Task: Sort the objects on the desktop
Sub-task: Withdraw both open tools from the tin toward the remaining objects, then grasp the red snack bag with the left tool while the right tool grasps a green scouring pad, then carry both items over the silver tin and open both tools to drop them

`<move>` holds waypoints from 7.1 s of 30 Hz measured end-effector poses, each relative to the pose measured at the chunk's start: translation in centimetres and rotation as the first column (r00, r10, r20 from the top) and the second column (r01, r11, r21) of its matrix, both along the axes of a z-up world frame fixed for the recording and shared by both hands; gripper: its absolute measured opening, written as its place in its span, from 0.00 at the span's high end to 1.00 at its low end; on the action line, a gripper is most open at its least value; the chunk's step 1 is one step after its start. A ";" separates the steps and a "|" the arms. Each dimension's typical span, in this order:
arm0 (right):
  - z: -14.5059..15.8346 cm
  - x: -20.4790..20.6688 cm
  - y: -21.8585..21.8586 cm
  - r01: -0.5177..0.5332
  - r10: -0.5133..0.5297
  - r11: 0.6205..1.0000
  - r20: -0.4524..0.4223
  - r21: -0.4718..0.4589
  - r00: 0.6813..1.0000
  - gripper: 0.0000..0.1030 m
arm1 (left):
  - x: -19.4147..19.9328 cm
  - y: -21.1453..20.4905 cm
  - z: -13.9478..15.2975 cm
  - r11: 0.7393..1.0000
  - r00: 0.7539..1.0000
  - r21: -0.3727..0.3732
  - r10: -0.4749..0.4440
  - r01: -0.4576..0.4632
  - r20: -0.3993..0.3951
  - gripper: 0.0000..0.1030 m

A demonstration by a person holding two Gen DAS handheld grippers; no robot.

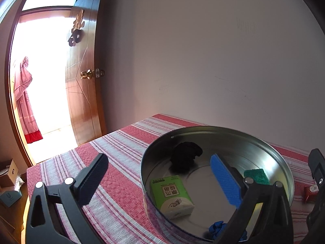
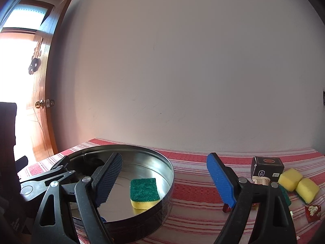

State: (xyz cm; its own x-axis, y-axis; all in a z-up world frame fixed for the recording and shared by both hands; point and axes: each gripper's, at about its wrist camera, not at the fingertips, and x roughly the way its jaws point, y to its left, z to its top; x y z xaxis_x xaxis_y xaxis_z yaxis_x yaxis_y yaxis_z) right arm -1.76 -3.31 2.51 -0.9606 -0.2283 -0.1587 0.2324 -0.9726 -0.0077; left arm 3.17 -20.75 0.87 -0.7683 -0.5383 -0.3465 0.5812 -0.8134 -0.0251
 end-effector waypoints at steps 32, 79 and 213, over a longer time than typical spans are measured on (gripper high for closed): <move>-0.1 0.1 15.2 0.258 -0.250 0.955 -0.074 0.146 0.965 0.15 | -1.6 10.5 -0.1 0.954 0.953 0.000 -0.299 0.299 0.057 0.01; -1.1 -2.3 26.0 0.461 -0.460 0.887 0.070 -0.008 0.885 0.15 | -16.0 25.4 -5.5 0.530 0.386 0.269 -0.810 0.804 0.441 0.63; -2.5 -6.9 -3.9 -0.253 0.241 0.967 0.235 0.019 0.942 0.35 | -8.5 -2.0 0.2 0.999 0.959 0.013 -0.044 0.043 0.279 0.63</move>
State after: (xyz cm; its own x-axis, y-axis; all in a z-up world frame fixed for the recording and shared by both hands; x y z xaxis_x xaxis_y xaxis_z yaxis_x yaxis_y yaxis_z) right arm -8.70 -7.17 -0.03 -0.8115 -0.4404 -0.3840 0.4662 -0.8842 0.0288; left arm -5.30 -22.70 1.05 -0.6630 -0.5034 -0.5541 0.5298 -0.8384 0.1279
